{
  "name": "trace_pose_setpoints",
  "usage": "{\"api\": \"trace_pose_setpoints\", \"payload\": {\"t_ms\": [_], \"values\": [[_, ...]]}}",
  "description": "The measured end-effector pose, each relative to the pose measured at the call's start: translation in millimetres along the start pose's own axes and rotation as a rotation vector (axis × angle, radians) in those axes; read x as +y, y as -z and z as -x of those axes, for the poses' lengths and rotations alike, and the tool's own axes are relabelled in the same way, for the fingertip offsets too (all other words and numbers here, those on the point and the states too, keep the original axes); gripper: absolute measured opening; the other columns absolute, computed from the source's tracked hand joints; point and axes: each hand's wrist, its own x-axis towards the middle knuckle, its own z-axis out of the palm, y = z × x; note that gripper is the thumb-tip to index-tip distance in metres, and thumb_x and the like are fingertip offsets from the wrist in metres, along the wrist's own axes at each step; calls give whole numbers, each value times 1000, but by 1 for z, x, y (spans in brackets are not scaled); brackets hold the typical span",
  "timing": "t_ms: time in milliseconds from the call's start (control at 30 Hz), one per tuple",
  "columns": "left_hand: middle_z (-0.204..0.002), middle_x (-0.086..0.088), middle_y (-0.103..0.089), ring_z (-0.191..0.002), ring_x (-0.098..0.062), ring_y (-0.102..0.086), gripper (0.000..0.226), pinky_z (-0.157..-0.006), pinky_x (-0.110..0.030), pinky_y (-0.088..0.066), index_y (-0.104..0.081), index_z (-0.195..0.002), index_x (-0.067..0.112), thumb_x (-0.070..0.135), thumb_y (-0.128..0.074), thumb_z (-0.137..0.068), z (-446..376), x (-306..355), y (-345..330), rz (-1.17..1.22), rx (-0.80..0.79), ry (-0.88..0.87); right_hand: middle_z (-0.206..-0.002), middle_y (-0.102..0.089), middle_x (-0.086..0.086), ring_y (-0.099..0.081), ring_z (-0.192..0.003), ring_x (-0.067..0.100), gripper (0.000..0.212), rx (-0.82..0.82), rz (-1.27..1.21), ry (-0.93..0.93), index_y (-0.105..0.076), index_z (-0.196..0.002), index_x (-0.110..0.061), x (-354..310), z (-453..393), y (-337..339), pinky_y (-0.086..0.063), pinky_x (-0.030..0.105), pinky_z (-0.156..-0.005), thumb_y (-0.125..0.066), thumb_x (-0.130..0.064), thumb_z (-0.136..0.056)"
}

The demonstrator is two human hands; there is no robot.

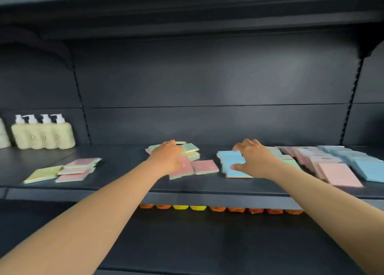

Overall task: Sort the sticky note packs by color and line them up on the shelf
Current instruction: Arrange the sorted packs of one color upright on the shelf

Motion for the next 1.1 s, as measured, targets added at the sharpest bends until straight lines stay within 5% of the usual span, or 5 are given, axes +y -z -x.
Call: {"api": "trace_pose_setpoints", "payload": {"t_ms": [400,567,767,967,1100], "values": [[-136,-5,-45,-123,-23,-46,49,-94,-31,-40,-50,-132,12,36,-58,-89,5,-126,-47,329,-54,130,-129,-50,0,-47,-117,18,58,-99,-335,-112,-44,-132,-18,-120,-43,-52,-38,20,-76,-65,-43,-84],[-138,-5,-45,-126,-20,-46,63,-95,-29,-39,-44,-136,12,41,-63,-85,-37,-146,-82,623,-90,267,-133,-47,-2,-48,-118,16,74,-147,-468,-195,-36,-139,-22,-124,-83,-76,-42,29,-89,-70,-41,-77],[-65,6,-49,-64,-10,-45,32,-58,-21,-33,-50,-60,17,29,-69,-83,-86,-156,-104,1071,-144,432,-90,-48,-12,-52,-68,7,78,-291,-523,-254,-35,-138,-26,-116,-127,-86,-44,22,-58,-72,-36,-71],[-91,4,-63,-91,-13,-56,29,-61,-19,-43,-64,-96,16,17,-80,-72,-121,-159,-111,1165,-230,454,-96,-53,-8,-53,-86,12,61,-382,-553,-226,-50,-119,-24,-101,-152,-91,-41,24,-69,-80,-31,-66],[-89,0,-62,-91,-16,-56,26,-67,-21,-45,-61,-86,15,8,-80,-70,-128,-160,-111,1234,-269,506,-81,-58,-3,-51,-70,13,39,-396,-615,-234,-53,-92,-19,-91,-160,-89,-36,25,-60,-83,-21,-66]]}}
